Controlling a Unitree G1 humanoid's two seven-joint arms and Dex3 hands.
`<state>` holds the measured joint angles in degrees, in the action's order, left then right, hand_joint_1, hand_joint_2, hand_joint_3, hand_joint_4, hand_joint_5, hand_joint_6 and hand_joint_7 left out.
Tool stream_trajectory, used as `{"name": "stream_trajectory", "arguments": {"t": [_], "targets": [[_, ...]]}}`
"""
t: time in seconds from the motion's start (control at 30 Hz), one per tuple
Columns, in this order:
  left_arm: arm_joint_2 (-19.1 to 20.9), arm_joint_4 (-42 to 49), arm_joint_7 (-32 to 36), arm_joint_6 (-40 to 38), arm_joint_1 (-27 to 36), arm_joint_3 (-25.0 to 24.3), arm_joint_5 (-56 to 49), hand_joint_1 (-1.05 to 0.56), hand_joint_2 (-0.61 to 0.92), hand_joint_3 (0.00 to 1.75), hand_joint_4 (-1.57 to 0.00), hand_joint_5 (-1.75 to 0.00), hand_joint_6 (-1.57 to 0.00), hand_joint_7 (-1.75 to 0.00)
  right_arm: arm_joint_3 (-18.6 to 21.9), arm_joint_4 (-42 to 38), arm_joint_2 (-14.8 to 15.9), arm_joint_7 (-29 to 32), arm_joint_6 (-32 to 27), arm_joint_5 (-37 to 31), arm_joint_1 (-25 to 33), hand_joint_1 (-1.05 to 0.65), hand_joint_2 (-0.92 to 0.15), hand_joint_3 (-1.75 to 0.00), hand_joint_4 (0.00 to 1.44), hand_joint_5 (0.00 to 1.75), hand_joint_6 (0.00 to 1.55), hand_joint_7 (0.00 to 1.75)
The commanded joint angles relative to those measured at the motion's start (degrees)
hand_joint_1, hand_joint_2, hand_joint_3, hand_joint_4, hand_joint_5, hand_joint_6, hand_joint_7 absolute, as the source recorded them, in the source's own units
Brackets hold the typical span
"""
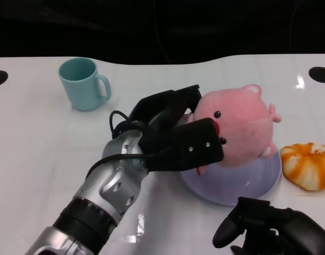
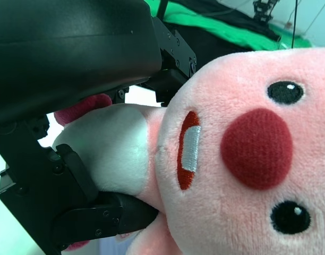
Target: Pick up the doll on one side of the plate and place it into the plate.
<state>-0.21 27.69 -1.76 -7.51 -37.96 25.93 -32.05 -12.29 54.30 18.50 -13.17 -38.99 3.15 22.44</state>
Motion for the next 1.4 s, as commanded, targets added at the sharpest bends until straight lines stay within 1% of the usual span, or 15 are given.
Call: {"name": "stream_trajectory", "arguments": {"t": [0.03, 0.1, 0.23, 0.3, 0.33, 0.37, 0.43, 0.47, 0.53, 0.57, 0.63, 0.77, 0.87, 1.0, 1.4], "targets": [[-2.03, 3.95, 0.46, -1.09, -3.99, 0.36, -0.36, -0.15, 0.41, 1.27, -0.96, -1.75, -0.77, -1.75, -0.06, 0.82, 0.55, 0.2, -0.32, -0.28, -0.29, -0.18, -0.7, -0.88, 0.61, 1.65, 0.54, 1.28], [-3.3, 6.31, 0.56, -1.86, -5.34, 0.63, -0.43, -0.15, 0.41, 1.26, -0.96, -1.75, -0.76, -1.75, 0.01, 0.84, 0.41, 0.09, -0.25, -0.11, -0.25, -0.18, -0.7, -0.88, 0.61, 1.65, 0.54, 1.28], [-5.06, 10.51, 1.54, -1.03, -7.11, 0.75, -0.17, -0.15, 0.47, 1.09, -0.92, -1.75, -0.72, -1.74, -0.24, 0.95, 0.35, 0.19, -0.31, -0.26, -0.28, -0.17, -0.7, -0.89, 0.61, 1.66, 0.54, 1.29], [-5.53, 12.11, 1.54, -0.14, -7.66, 0.42, 0.36, -0.17, 0.45, 1.01, -0.9, -1.75, -0.73, -1.62, -0.36, 0.96, 0.27, 0.27, -0.26, -0.31, -0.28, -0.17, -0.7, -0.89, 0.61, 1.66, 0.55, 1.29], [-5.72, 12.73, 1.18, -0.12, -8.0, 0.35, 0.55, -0.19, 0.46, 0.95, -0.88, -1.75, -0.75, -1.39, -0.45, 1.07, 0.18, 0.39, -0.54, -0.33, -0.31, -0.17, -0.7, -0.89, 0.61, 1.66, 0.55, 1.29], [-5.82, 13.18, 0.66, -0.07, -8.3, 0.33, 0.78, -0.21, 0.52, 0.8, -0.8, -1.73, -0.79, -1.03, -0.53, 1.17, 0.12, 0.48, -0.77, -0.35, -0.33, -0.17, -0.7, -0.89, 0.61, 1.66, 0.55, 1.29], [-5.55, 13.64, -1.37, 0.39, -8.77, 0.47, 1.48, -0.23, 0.63, 0.58, -0.74, -1.66, -0.78, -0.65, -0.55, 1.22, 0.07, 0.51, -0.82, -0.25, -0.33, -0.17, -0.7, -0.88, 0.61, 1.66, 0.55, 1.29], [-5.36, 13.66, -2.14, 0.73, -8.83, 0.46, 1.82, -0.26, 0.73, 0.4, -0.68, -1.53, -0.76, -0.43, -0.51, 1.19, 0.04, 0.46, -0.69, -0.14, -0.31, -0.17, -0.7, -0.89, 0.61, 1.66, 0.55, 1.3], [-5.01, 13.38, -3.07, 1.03, -8.71, 0.47, 2.13, -0.31, 0.83, 0.2, -0.61, -1.28, -0.75, -0.24, -0.42, 1.26, 0.06, 0.39, -0.61, -0.05, -0.29, -0.17, -0.7, -0.89, 0.61, 1.66, 0.55, 1.3], [-4.76, 12.97, -3.92, 0.76, -8.63, 0.66, 2.06, -0.41, 0.88, 0.13, -0.43, -0.98, -0.64, -0.13, -0.36, 1.27, 0.12, 0.35, -0.54, -0.07, -0.28, -0.16, -0.7, -0.89, 0.6, 1.66, 0.54, 1.3], [-4.05, 11.89, -5.87, 0.15, -8.53, 1.37, 1.53, -0.53, 0.91, 0.12, -0.29, -0.67, -0.48, -0.03, -0.15, 1.22, 0.17, 0.23, -0.42, 0.03, -0.27, -0.16, -0.7, -0.89, 0.6, 1.66, 0.54, 1.3], [-1.55, 8.75, -9.93, 0.28, -8.29, 4.25, -1.01, -0.74, 0.92, 0.21, -0.03, -0.41, -0.21, 0.0, 0.31, 0.81, 0.16, 0.0, -0.02, 0.29, -0.23, -0.16, -0.69, -0.89, 0.6, 1.66, 0.54, 1.3], [-0.43, 6.41, -11.36, 0.19, -7.8, 5.51, -2.33, -0.9, 0.92, 0.26, 0.0, -0.26, -0.13, 0.0, 0.53, 0.54, 0.16, -0.15, 0.58, 0.25, -0.2, -0.17, -0.69, -0.9, 0.6, 1.66, 0.54, 1.3], [0.47, 3.19, -12.46, -0.1, -6.57, 5.67, -2.34, -1.0, 0.92, 0.3, 0.0, -0.08, -0.08, -0.01, 1.05, 0.24, -0.1, -0.34, 1.23, 0.54, 0.04, -0.16, -0.69, -0.91, 0.6, 1.66, 0.54, 1.3], [6.56, -15.0, -17.0, -0.21, 3.32, 1.76, 1.87, -1.0, 0.92, 0.29, -0.06, -0.07, -0.1, -0.03, 2.51, -0.64, 0.37, -1.27, 3.22, 0.7, 0.43, -0.17, -0.69, -0.92, 0.61, 1.67, 0.54, 1.31]]}}
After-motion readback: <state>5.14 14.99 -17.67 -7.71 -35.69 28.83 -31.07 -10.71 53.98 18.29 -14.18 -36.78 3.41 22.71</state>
